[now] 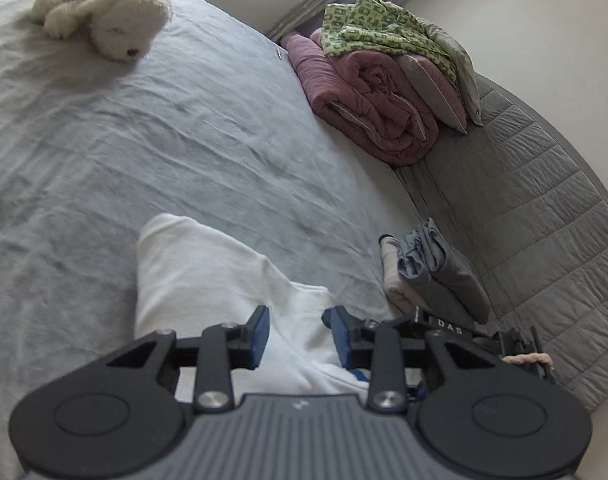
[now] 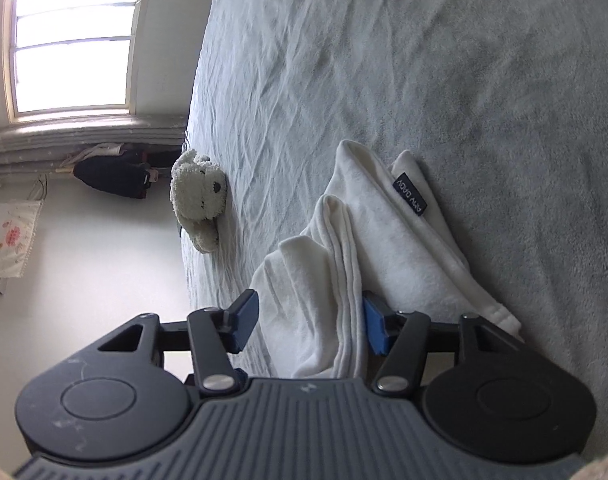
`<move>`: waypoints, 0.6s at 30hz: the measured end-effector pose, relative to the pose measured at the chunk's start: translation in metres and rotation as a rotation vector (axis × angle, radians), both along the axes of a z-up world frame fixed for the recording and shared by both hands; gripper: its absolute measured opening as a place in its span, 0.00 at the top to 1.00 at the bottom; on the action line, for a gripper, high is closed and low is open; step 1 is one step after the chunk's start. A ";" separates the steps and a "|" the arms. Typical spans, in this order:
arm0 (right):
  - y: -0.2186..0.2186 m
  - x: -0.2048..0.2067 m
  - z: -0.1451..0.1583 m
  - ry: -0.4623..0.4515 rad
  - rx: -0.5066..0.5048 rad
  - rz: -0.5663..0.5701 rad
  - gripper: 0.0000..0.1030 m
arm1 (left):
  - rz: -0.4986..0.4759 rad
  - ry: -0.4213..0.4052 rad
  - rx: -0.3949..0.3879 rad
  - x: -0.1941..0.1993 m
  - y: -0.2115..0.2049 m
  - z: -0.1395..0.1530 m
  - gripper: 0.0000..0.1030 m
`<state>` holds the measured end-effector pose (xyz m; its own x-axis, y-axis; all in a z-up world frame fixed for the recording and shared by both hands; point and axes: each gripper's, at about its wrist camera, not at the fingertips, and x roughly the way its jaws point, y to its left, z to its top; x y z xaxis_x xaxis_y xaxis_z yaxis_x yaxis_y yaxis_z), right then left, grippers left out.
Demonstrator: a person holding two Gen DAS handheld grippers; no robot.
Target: Fold clothes
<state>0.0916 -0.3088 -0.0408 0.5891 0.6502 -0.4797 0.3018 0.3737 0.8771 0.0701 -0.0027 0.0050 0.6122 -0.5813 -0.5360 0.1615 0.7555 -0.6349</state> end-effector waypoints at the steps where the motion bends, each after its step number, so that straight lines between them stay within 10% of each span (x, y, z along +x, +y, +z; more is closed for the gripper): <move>1: 0.005 0.001 0.002 -0.014 -0.035 0.014 0.60 | 0.007 -0.018 0.016 0.000 0.001 -0.003 0.70; 3: 0.012 0.004 0.005 -0.046 -0.093 0.039 0.78 | 0.021 -0.054 0.049 -0.001 0.003 -0.008 0.73; 18: -0.020 0.009 0.000 -0.158 -0.130 0.069 0.82 | -0.030 -0.262 0.141 -0.009 -0.028 -0.038 0.75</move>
<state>0.1010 -0.3289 -0.0404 0.6203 0.6300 -0.4673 0.1339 0.5020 0.8545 0.0615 -0.0307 -0.0326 0.7240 -0.5321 -0.4389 0.3294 0.8258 -0.4579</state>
